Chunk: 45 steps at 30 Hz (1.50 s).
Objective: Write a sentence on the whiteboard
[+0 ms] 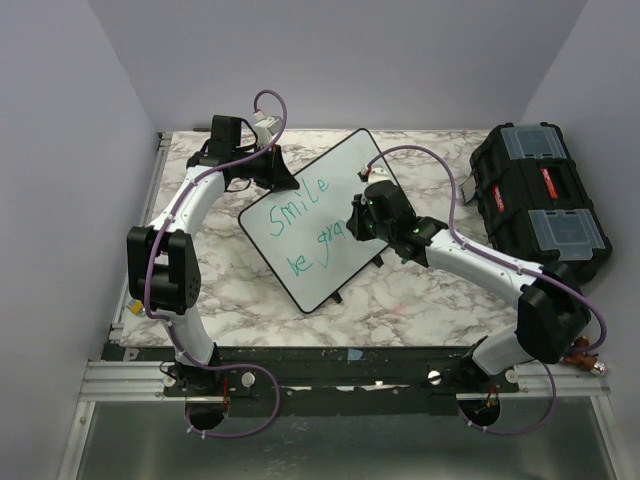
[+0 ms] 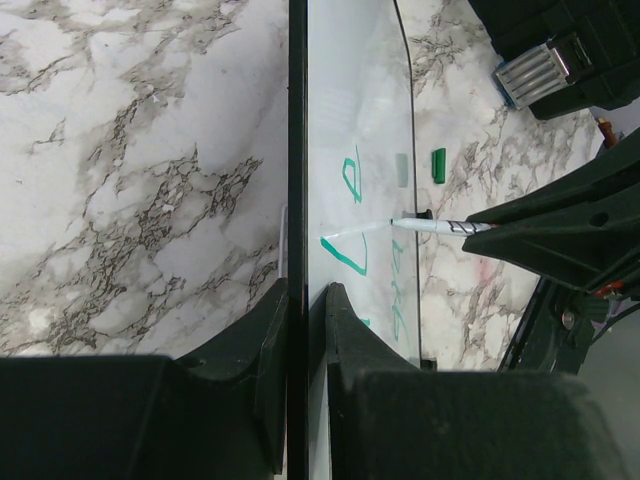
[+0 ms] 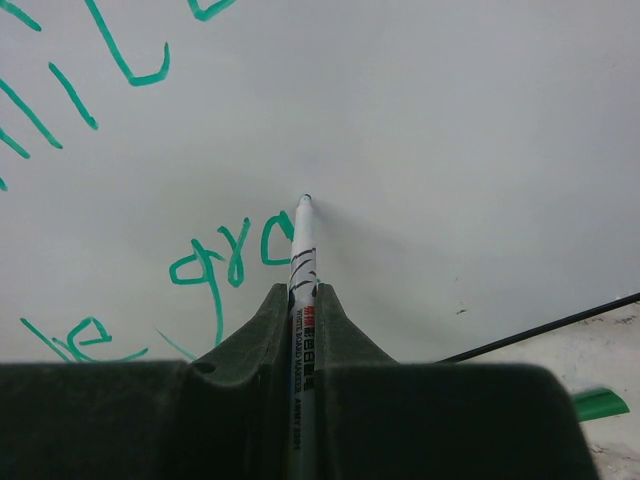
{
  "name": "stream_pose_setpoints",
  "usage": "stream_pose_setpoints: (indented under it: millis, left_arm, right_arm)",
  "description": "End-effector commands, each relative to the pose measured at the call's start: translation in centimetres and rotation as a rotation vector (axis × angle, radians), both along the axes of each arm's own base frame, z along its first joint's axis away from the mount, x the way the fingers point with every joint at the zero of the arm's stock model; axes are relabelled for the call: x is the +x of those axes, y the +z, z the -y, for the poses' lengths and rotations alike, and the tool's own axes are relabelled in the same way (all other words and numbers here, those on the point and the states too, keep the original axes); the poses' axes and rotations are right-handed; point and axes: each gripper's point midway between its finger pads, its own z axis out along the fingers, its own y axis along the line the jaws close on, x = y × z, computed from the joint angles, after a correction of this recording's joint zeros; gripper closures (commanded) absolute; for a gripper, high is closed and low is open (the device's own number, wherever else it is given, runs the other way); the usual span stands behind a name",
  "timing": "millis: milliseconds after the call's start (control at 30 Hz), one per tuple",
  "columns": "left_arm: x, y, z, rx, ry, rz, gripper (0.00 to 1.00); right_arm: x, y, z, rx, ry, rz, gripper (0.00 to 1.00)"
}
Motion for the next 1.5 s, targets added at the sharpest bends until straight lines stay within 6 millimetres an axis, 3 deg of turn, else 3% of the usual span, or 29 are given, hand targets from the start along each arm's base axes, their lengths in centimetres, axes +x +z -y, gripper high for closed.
stream_pose_setpoints:
  millis: [0,367,733,900,1233,1467]
  left_arm:
    - [0.3,0.1,-0.4,0.061,-0.03,0.112,1.0]
    - [0.3,0.1,-0.4,0.059,-0.029,0.111,1.0]
    - [0.3,0.1,-0.4,0.054,-0.031,0.106,1.0]
    - [0.0,0.5,-0.1,0.02,-0.054,0.1,1.0]
    - [0.4,0.2,-0.6,0.052,-0.017,0.104,1.0]
    - [0.7,0.0,-1.0,0.064,0.001,0.1,1.0]
  right_arm:
    - [0.8,-0.7,0.7,-0.056,-0.033,0.009,0.99]
    - [1.7,-0.3,1.6,-0.116,-0.083,0.016,0.99]
    - [1.2,3.6,0.5,-0.019,-0.034,0.064,0.99]
    - [1.5,4.4,-0.5,0.013,-0.008,0.069,0.99]
    - [3.2,2.6,-1.4,-0.024,-0.027,0.054,0.99]
    - [2.4,0.8,-0.7,-0.043,-0.028,0.026,0.99]
